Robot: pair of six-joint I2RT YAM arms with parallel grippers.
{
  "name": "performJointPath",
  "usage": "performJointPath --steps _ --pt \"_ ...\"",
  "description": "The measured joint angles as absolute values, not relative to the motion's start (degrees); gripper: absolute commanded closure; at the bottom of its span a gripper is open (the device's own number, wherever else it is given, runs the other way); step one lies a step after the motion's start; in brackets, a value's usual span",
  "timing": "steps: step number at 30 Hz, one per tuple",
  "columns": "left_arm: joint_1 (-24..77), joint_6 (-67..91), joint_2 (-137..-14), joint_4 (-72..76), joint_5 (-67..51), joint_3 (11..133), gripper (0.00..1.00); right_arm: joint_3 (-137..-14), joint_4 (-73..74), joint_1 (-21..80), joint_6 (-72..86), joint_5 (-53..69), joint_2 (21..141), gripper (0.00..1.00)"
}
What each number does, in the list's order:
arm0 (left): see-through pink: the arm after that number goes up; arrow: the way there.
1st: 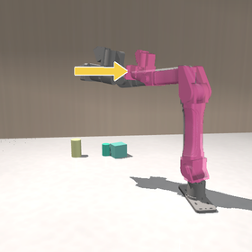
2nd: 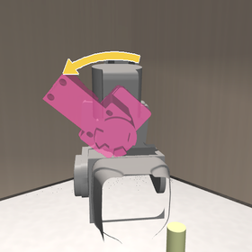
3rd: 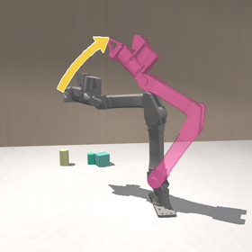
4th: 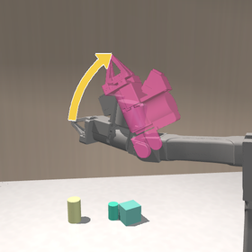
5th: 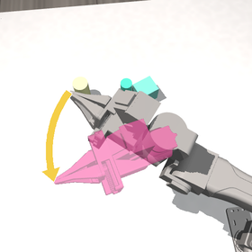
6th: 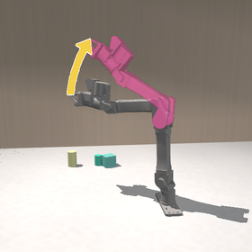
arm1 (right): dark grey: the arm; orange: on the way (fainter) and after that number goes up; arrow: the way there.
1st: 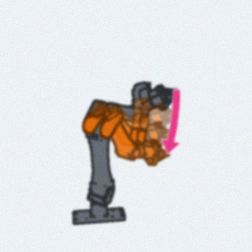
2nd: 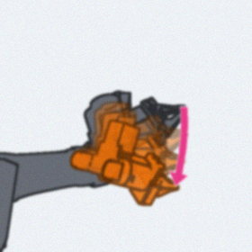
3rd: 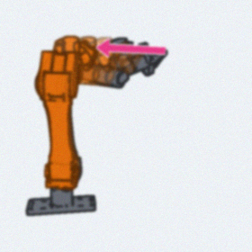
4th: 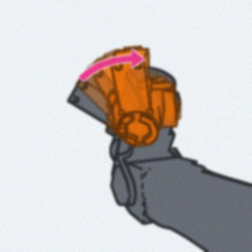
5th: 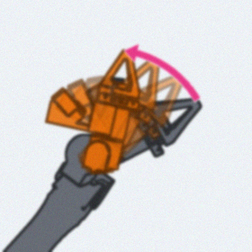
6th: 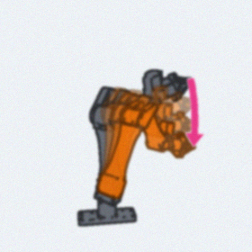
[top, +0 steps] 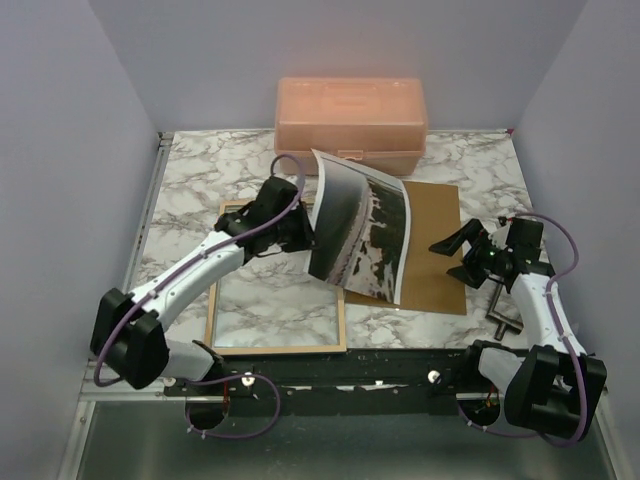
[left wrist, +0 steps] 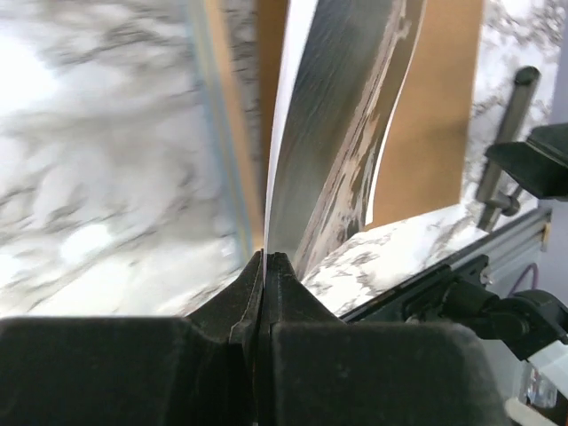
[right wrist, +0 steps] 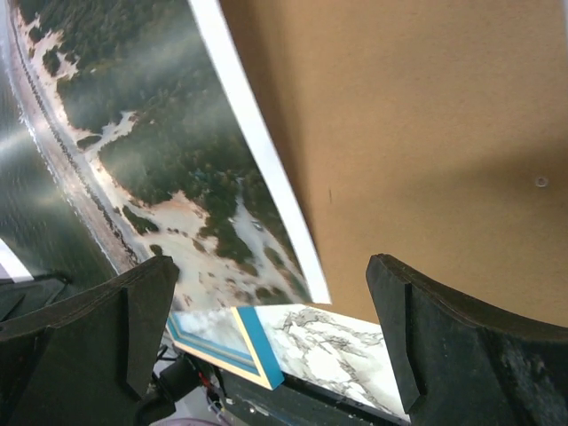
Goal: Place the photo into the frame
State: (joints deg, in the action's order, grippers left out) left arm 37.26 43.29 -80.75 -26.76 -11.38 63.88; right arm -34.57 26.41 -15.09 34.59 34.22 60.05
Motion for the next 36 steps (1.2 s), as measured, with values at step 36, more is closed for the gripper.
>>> performJointPath --steps 36 --pt "48.01 28.05 -75.24 -73.30 11.79 86.28 1.00 -31.46 18.06 -4.08 42.50 42.78 60.29 0.00"
